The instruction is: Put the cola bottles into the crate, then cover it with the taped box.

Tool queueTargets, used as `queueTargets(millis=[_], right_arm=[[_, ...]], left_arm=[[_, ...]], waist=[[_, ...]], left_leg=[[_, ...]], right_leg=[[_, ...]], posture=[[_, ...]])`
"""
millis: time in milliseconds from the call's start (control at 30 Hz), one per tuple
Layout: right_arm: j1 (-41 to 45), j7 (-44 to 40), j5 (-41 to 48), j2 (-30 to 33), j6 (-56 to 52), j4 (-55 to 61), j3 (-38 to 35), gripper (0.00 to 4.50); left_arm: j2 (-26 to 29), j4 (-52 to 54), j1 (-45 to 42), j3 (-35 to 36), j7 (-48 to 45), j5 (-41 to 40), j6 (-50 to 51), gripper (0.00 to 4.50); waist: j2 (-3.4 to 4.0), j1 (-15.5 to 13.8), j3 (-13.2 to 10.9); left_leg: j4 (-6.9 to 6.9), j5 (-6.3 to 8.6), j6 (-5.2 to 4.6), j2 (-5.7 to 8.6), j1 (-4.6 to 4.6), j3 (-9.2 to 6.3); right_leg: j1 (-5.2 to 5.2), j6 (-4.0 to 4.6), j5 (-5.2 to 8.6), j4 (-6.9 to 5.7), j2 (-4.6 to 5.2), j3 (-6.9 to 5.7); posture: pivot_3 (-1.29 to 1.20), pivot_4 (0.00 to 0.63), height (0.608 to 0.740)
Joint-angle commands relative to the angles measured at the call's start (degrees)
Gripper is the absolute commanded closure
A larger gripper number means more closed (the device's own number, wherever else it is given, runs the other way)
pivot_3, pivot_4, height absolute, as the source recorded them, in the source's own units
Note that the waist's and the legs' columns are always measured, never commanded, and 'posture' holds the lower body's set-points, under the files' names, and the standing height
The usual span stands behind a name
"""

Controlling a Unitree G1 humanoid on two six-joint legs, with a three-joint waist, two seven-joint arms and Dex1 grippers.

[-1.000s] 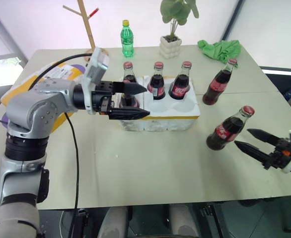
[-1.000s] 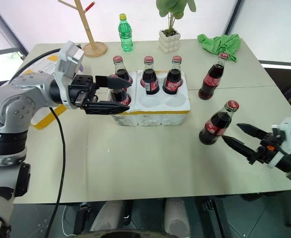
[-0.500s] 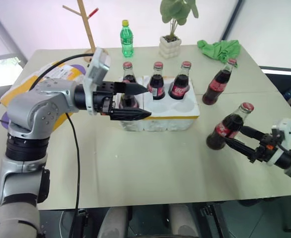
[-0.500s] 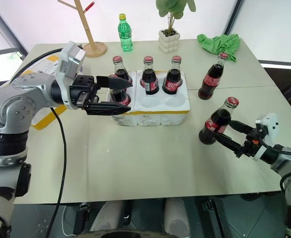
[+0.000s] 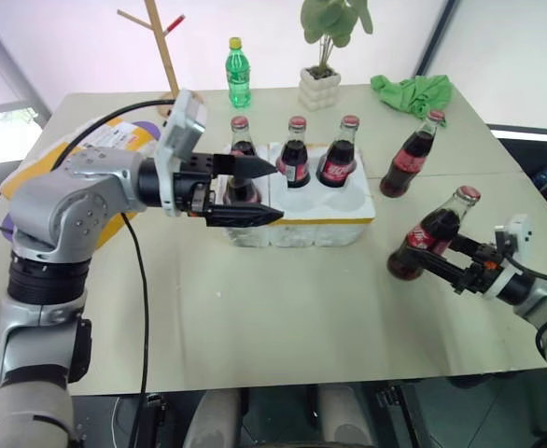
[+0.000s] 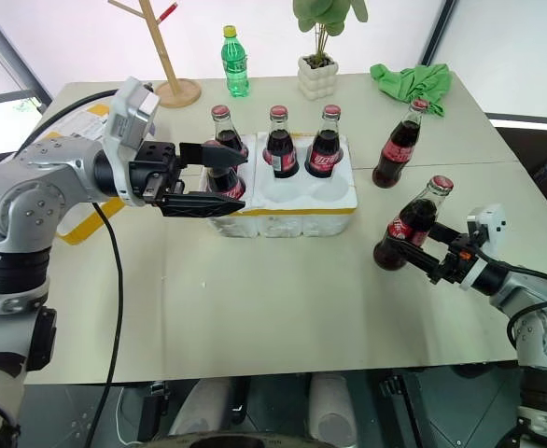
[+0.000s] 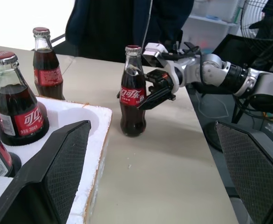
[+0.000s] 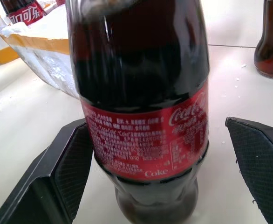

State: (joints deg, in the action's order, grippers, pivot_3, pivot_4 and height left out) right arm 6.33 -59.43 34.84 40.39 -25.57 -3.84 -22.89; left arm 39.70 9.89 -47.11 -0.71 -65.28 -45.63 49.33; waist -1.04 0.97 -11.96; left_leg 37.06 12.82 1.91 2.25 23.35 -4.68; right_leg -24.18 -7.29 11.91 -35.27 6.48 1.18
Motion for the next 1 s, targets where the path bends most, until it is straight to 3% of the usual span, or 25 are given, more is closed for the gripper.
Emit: queueTargets(millis=[33,200,433,600,800,1000], right_arm=[[1.37,-0.03,1.42,-0.83,0.32,0.02,-0.09,0.0],[1.89,-0.42,1.83,-1.54,0.83,-0.44,0.04,1.68],[2.51,-0.27,2.73,-0.53,0.47,0.12,-0.83,1.65],[7.35,-1.83,4.46,4.42,-0.94,0.56,-2.84,1.65],[22.09,-4.0,9.61,8.48,-6.85,1.3,-0.53,1.65],[39.41,-5.96,9.15,1.59,-7.57,-3.68,8.09,1.65]], left_arm=[[0.65,1.17,-0.22,1.72,0.11,-0.06,-1.02,0.05],[0.71,1.29,0.03,1.34,0.16,0.5,-1.69,0.0],[1.69,1.85,0.84,1.97,0.22,0.04,-1.44,0.0],[6.77,5.25,5.38,5.89,-0.51,-3.09,1.31,0.0],[11.35,8.06,11.72,11.6,1.33,-4.28,1.64,0.0],[11.25,9.85,15.24,14.45,5.06,-5.16,1.25,0.0]], waist=[[0.0,-0.02,0.0],[0.0,-0.1,0.0],[0.0,-0.05,0.0],[0.18,0.22,-0.11],[0.34,0.39,-0.2],[0.31,1.09,-0.24]], left_leg=[[0.0,0.0,0.0,0.0,0.0,0.0],[0.01,0.0,0.0,0.0,0.0,0.0],[0.0,0.0,0.0,0.0,0.0,0.0],[-0.01,0.0,0.0,0.0,0.04,0.03],[-0.05,0.0,0.0,-0.03,0.03,0.05],[-0.07,0.0,0.0,-0.05,0.05,0.01]], right_leg=[[0.0,0.0,0.0,0.0,0.0,0.0],[0.0,-0.01,0.0,0.01,0.0,0.0],[0.0,0.0,0.0,0.0,0.0,0.0],[-0.09,0.0,-0.01,0.0,0.0,0.03],[-0.15,0.01,0.0,-0.05,-0.01,0.03],[-0.16,-0.01,-0.01,-0.03,-0.04,0.01]], posture=[[0.0,0.15,0.74],[0.0,0.15,0.74],[0.0,0.15,0.74],[0.0,0.15,0.74],[0.0,0.15,0.74],[0.0,0.15,0.74]])
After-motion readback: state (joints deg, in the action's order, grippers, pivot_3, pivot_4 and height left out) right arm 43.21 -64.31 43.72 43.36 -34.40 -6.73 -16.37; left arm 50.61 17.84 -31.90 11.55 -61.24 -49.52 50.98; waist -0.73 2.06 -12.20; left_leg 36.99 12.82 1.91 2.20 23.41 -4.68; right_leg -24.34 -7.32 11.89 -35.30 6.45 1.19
